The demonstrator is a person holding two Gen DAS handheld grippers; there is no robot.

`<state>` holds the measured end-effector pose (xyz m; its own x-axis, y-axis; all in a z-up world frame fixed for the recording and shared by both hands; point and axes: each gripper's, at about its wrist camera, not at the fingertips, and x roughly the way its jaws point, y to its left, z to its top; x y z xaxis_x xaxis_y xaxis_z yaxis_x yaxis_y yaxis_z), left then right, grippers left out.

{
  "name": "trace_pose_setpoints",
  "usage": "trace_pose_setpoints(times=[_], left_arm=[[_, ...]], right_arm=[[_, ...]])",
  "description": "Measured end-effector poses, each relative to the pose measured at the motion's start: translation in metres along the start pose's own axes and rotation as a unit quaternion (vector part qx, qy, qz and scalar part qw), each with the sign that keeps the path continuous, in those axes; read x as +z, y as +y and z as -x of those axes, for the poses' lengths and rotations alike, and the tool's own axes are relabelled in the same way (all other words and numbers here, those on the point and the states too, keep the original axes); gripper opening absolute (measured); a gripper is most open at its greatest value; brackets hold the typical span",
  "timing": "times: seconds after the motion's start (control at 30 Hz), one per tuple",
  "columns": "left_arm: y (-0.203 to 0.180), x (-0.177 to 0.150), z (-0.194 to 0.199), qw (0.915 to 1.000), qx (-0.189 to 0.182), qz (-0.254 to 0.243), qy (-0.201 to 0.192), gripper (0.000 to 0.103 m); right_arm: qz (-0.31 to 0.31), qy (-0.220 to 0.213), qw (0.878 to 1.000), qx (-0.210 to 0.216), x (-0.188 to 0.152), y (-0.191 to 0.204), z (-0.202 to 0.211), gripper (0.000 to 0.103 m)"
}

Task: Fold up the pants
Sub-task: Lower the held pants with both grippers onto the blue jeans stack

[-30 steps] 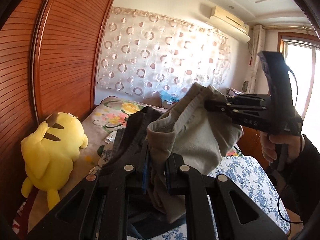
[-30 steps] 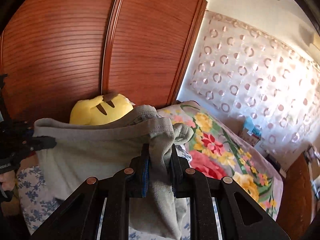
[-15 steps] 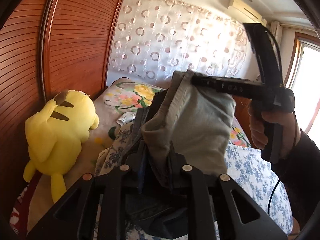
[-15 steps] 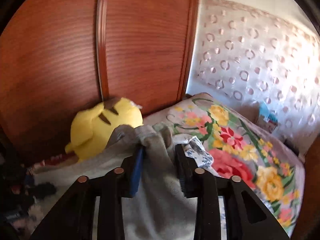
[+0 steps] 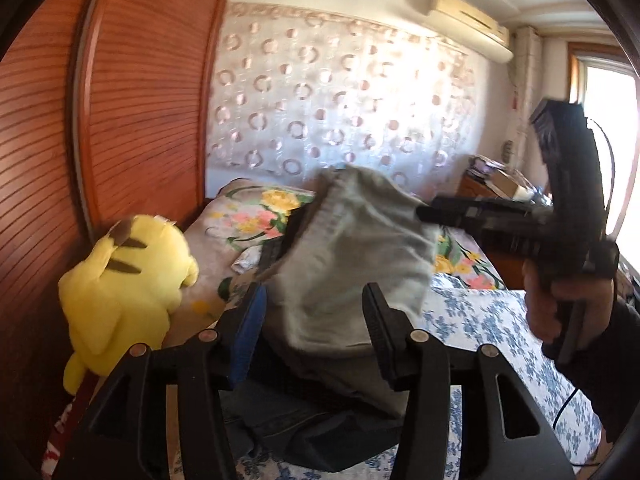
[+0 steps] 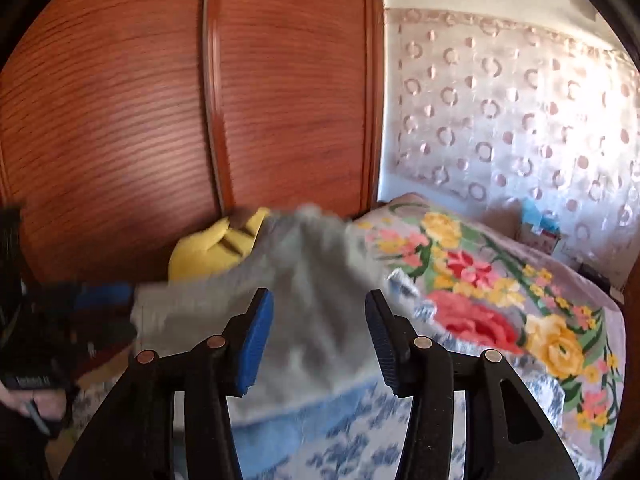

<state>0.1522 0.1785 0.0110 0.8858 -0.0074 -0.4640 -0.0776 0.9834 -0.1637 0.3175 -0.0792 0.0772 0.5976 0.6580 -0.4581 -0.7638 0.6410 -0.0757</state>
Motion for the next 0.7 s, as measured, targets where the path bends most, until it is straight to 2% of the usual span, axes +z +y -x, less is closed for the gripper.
trace_pose_setpoints(times=[0.1,0.27,0.47,0.7], left_arm=[[-0.01,-0.003,-0.016,0.9996,-0.008,-0.017,0.023,0.051],[-0.005,-0.02,-0.042,0.9974,0.006,-0.02,0.069,0.051],[0.002,-0.024,-0.051,0.9972,0.008,-0.01,0.074,0.051],[0.0,-0.023,-0.049,0.9971,0.008,-0.009,0.075,0.051]], right_arm=[[0.001,0.014,1.0,0.001,-0.009,-0.007,-0.001,0.051],[-0.018,0.026,1.0,-0.003,0.006,-0.025,-0.026,0.051],[-0.032,0.048,0.998,-0.009,0.012,-0.033,-0.064,0.051],[-0.021,0.019,1.0,0.002,0.025,-0.016,-0.044,0.051]])
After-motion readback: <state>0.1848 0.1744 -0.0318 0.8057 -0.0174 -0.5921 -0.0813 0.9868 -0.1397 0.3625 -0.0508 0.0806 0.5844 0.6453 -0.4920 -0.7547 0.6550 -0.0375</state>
